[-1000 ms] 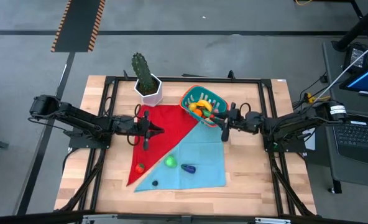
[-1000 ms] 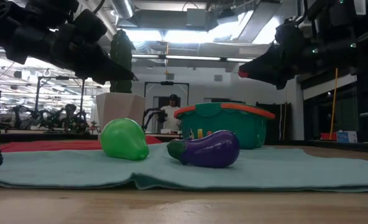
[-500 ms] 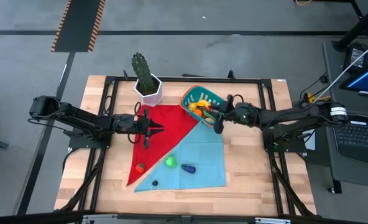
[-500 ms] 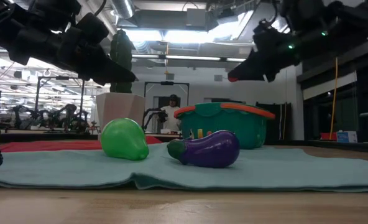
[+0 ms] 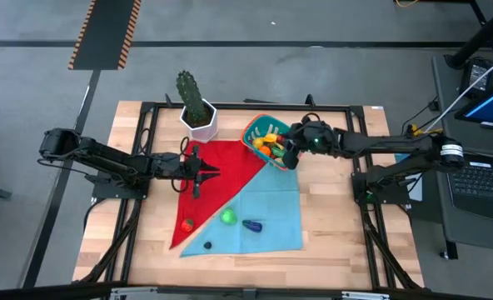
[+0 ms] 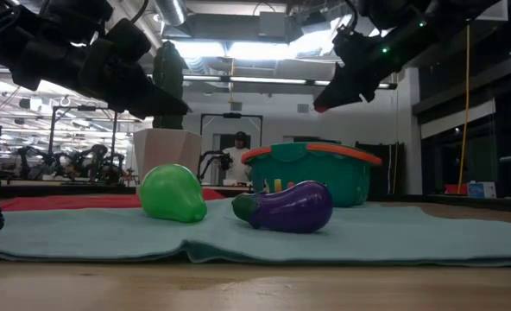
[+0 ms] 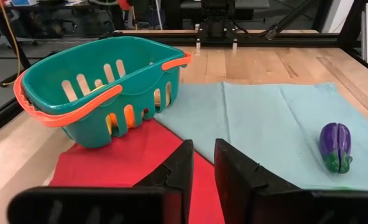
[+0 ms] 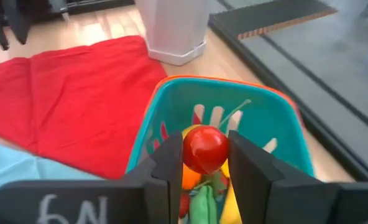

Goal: Pick and placing Produce into tupperware
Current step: Put the red cherry into the blue basket

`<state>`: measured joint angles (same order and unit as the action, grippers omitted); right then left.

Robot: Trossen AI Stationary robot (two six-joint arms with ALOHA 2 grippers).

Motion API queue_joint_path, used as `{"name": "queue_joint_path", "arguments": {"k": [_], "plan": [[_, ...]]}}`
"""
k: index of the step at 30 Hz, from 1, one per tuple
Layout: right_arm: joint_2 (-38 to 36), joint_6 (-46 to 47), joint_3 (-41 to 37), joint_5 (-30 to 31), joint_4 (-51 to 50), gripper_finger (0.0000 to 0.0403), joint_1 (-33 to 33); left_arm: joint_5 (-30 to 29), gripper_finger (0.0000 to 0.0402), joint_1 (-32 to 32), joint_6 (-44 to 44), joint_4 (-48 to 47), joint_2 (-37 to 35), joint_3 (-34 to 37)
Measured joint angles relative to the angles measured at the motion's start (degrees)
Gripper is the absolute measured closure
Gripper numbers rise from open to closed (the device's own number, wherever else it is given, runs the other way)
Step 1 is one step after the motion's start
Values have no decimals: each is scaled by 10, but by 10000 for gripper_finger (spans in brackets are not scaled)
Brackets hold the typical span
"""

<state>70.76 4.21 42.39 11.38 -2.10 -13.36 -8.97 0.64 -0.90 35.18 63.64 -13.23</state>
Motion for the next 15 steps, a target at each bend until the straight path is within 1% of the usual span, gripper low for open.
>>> {"name": "queue_joint_path", "arguments": {"k": [2, 5, 11, 15], "plan": [[19, -1, 7, -16, -1, 298, -4, 0, 351, 0, 0, 0, 0, 0], [55, -8, 23, -29, -35, 298, -16, 0, 359, 0, 0, 0, 0, 0], [113, -31, 87, -85, -102, 298, -50, 0, 374, 0, -4, 0, 0, 0], [145, -42, 134, -87, -154, 298, -75, 0, 383, 0, -4, 0, 0, 0]]}}
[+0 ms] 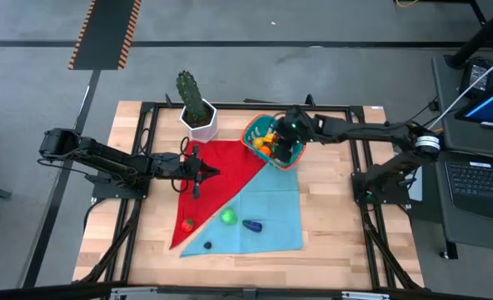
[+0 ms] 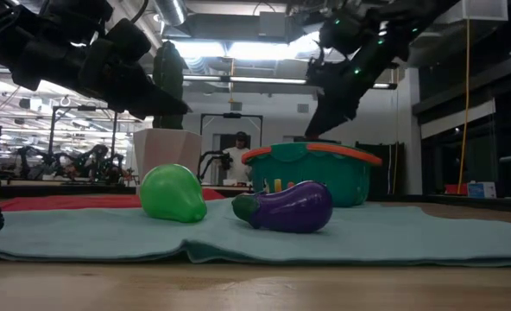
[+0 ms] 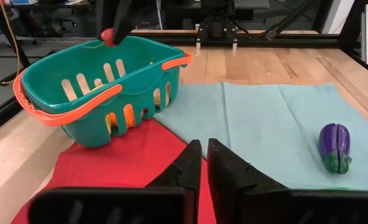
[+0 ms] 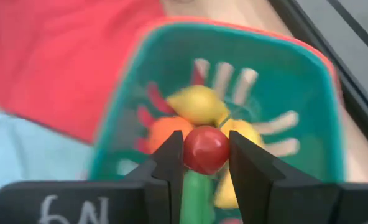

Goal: Pick and placing Produce into tupperware
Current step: Put the red cherry into the blue basket

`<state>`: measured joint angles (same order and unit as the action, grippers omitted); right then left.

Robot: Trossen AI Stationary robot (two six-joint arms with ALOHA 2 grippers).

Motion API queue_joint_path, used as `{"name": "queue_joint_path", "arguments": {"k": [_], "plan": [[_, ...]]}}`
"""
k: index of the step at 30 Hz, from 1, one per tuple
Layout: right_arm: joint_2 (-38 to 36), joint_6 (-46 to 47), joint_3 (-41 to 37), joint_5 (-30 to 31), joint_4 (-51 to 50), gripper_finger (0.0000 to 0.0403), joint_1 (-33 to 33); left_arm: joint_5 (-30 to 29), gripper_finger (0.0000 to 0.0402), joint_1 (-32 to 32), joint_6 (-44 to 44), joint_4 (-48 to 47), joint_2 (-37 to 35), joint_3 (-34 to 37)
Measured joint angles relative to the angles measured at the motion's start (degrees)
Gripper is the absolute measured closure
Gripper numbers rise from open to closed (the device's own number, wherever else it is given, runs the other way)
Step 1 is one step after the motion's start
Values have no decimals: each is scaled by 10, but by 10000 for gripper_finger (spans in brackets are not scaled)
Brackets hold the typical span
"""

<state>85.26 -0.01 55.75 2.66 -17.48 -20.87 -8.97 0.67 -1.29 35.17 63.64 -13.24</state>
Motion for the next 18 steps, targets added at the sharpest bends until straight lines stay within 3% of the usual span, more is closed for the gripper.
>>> {"name": "queue_joint_path", "arguments": {"k": [10, 18], "plan": [[100, -20, 71, -10, -63, 298, -22, 0, 401, 0, 0, -1, 0, 0], [136, -22, 102, -13, -85, 285, -28, 0, 384, 0, -1, -7, 0, 0]]}}
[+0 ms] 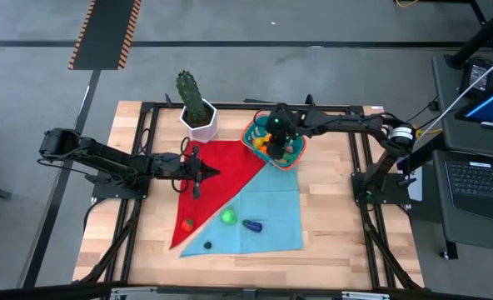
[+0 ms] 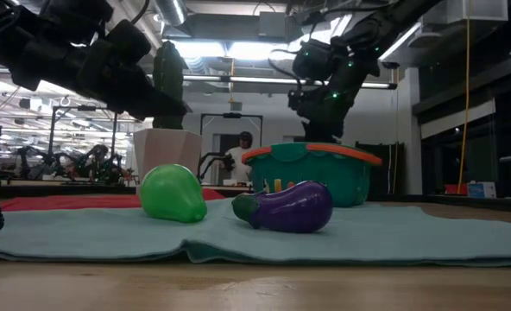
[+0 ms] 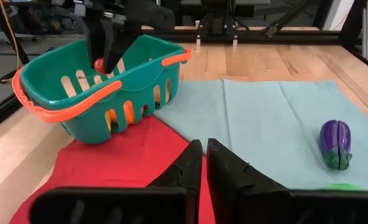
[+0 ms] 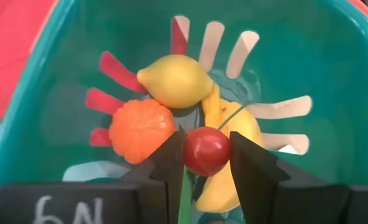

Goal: Pick and placing Produce into tupperware
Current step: Put the red cherry into the blue basket, then put the red strawberry into the blue basket

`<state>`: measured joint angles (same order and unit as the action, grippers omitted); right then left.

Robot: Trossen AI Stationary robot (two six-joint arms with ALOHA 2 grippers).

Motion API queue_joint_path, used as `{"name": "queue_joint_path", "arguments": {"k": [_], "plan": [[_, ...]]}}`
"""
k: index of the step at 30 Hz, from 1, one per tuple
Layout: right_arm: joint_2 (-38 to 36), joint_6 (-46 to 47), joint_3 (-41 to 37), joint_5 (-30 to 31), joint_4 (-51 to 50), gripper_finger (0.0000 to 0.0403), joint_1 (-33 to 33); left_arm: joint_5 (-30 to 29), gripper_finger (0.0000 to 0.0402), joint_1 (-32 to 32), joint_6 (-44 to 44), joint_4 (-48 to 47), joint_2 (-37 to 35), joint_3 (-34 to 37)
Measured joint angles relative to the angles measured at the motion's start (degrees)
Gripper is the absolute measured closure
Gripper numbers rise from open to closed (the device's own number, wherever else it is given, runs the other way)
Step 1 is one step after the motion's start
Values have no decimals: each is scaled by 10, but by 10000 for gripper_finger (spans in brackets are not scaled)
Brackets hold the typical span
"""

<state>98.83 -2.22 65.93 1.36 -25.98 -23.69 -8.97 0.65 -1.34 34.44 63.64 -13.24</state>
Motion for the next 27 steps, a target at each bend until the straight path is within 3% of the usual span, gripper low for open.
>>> {"name": "queue_joint_path", "arguments": {"k": [7, 17, 27], "plan": [[1, 0, 0, -1, -1, 289, 0, 0, 366, 0, 0, -13, 0, 0], [1, 2, 0, -1, -1, 226, 0, 0, 343, 0, -1, -15, 0, 0], [-19, 0, 0, -1, -3, 228, 0, 0, 326, 0, 2, -15, 0, 0]]}}
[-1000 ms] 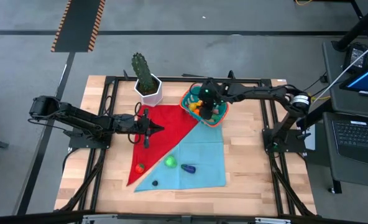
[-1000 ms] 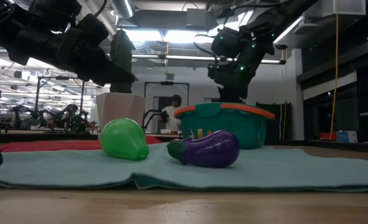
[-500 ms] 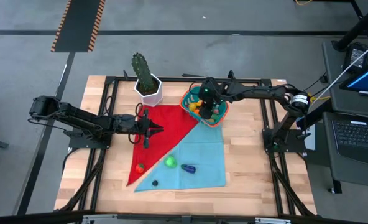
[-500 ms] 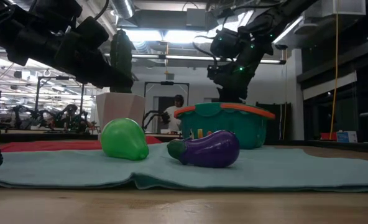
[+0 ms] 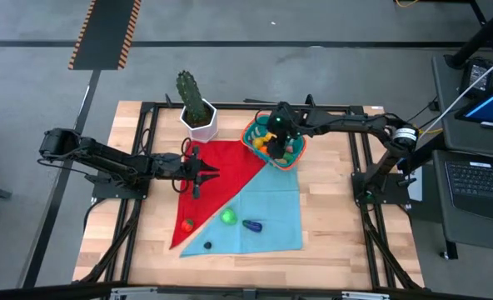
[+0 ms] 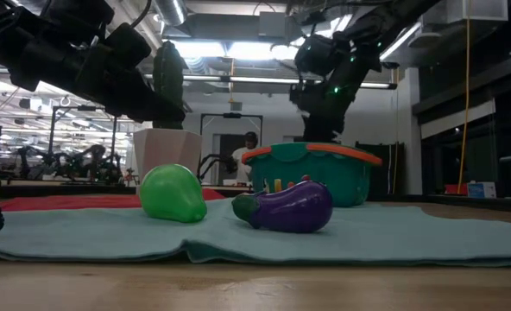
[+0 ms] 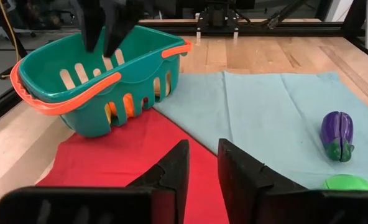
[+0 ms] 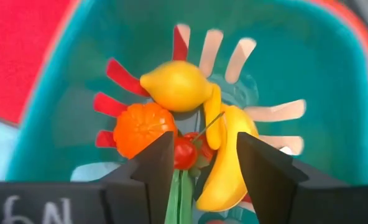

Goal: Pick and placing Produce into tupperware
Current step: Put the red strawberry into the blue basket

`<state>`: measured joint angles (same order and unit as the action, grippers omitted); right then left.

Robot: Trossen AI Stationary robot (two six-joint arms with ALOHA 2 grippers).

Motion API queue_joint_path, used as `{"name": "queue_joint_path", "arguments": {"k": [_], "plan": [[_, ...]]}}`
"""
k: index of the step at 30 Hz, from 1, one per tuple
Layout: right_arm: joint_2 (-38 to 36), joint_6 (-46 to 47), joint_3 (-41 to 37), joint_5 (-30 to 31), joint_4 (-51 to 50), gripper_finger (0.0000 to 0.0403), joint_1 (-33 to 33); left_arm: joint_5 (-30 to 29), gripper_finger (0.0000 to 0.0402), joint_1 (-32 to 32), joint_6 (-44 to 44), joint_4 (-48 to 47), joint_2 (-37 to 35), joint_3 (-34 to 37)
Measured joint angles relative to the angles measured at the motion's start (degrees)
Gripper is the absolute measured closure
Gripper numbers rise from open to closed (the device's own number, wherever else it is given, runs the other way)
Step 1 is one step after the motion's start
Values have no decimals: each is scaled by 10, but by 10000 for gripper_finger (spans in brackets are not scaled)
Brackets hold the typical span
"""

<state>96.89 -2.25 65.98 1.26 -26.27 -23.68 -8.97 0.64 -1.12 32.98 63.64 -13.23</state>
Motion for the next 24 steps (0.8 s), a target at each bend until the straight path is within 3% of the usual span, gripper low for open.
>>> {"name": "queue_joint_path", "arguments": {"k": [8, 19, 24], "plan": [[-94, -9, -30, 2, 26, 229, 13, 0, 320, 3, -7, 0, 0, 0], [-279, 52, -238, -1, 189, 228, 100, 0, 345, 3, -15, 1, 0, 0], [-330, 61, -318, 2, 290, 228, 157, 10, 357, 4, -20, 0, 0, 0]]}}
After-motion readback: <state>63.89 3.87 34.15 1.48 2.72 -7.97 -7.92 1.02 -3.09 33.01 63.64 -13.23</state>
